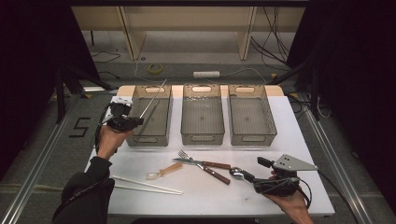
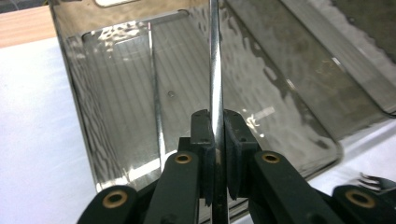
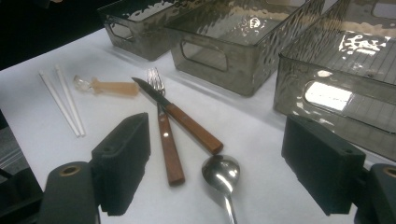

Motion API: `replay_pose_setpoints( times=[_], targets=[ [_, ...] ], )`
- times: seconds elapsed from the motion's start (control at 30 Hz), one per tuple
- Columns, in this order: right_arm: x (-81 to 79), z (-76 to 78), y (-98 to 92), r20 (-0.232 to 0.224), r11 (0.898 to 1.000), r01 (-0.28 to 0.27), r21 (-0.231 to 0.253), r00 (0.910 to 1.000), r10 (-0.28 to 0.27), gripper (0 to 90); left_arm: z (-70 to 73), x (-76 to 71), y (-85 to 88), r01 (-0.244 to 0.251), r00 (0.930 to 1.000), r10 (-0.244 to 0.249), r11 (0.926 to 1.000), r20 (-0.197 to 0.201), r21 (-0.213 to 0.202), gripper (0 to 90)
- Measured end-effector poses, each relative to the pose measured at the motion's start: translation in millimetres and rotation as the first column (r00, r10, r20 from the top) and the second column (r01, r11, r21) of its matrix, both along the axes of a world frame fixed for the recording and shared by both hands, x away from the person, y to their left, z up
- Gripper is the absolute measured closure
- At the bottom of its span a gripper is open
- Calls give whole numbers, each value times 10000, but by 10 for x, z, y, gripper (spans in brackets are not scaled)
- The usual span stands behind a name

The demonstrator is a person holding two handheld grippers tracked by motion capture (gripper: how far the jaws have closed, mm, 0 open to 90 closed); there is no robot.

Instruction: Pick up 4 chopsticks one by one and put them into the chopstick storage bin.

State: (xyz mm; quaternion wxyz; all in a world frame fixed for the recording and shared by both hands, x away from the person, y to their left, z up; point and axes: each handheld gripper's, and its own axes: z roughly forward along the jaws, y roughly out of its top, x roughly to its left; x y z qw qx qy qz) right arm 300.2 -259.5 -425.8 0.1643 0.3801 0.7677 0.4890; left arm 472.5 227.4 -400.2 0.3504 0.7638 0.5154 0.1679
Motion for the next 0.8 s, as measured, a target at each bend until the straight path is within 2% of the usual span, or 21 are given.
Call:
replay_pose_setpoints(
  times=[0.47,0.57,0.6,0.8],
  targets=[
    [-6,-1,6,-1,10000,-42,-41,10000,42,248,-66,91,76,-688,9971,688,9976,-337,22,835],
    [-4,-3,4,-19,10000,-26,-28,10000,26,248,-79,97,79,-744,9964,747,9972,-400,85,834],
    [-4,-2,5,-19,10000,-33,-34,10000,33,249,-93,105,82,-774,9958,785,9967,-465,243,834],
    [-6,0,3,-6,10000,-31,-42,10000,31,249,-129,116,121,-957,9935,972,9950,-593,289,833]
  ],
)
